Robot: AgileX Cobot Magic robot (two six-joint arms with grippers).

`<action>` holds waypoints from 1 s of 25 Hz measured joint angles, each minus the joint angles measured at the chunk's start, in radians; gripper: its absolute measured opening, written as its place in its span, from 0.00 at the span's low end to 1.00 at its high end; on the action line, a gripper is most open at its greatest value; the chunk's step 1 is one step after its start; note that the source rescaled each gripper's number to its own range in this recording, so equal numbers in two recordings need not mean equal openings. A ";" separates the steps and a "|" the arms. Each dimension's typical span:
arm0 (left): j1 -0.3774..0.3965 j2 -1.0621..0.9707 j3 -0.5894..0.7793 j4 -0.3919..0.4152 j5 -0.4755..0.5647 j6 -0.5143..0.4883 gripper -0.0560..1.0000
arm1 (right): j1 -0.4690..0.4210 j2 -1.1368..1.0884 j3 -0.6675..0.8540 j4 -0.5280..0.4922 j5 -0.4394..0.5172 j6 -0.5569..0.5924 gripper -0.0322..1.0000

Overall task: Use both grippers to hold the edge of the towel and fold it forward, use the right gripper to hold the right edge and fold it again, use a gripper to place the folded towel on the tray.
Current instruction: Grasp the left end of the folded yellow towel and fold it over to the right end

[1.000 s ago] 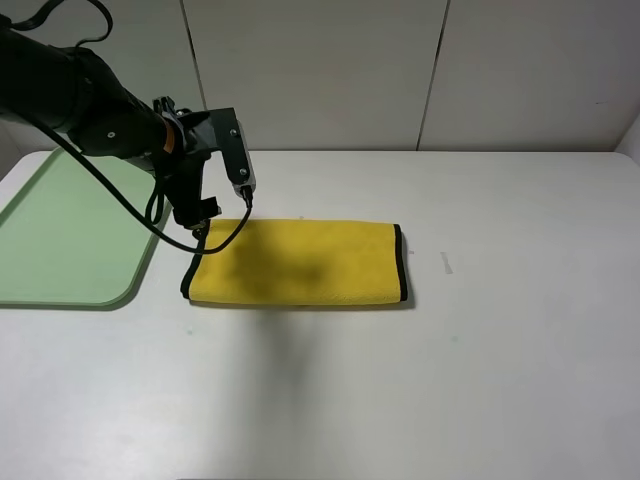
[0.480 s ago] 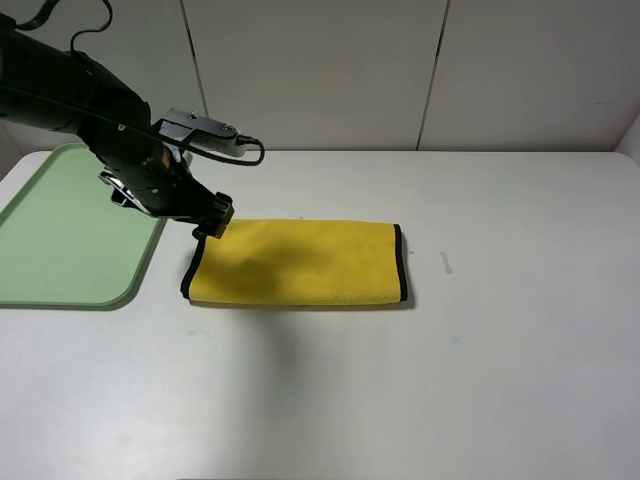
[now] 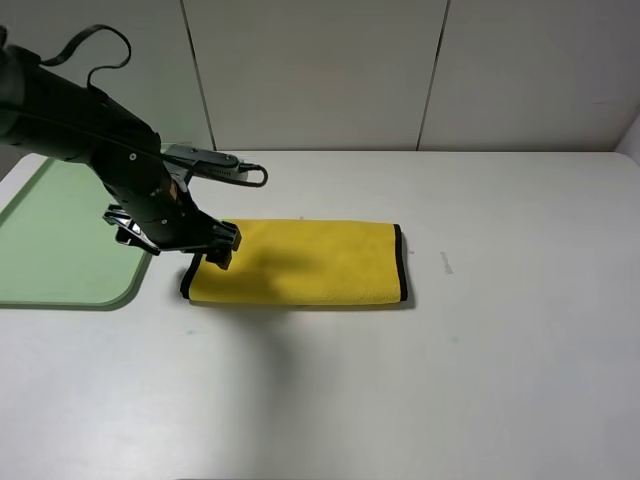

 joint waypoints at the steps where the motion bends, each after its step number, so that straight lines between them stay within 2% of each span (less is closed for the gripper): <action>1: 0.000 0.017 0.000 -0.007 -0.008 -0.002 0.91 | 0.000 0.000 0.000 0.000 0.000 0.000 1.00; 15: 0.000 0.090 -0.001 -0.014 -0.057 -0.002 0.89 | 0.000 0.000 0.000 0.000 0.000 0.000 1.00; 25: 0.000 0.094 -0.001 -0.021 -0.072 -0.002 0.84 | 0.000 0.000 0.000 0.000 0.000 0.000 1.00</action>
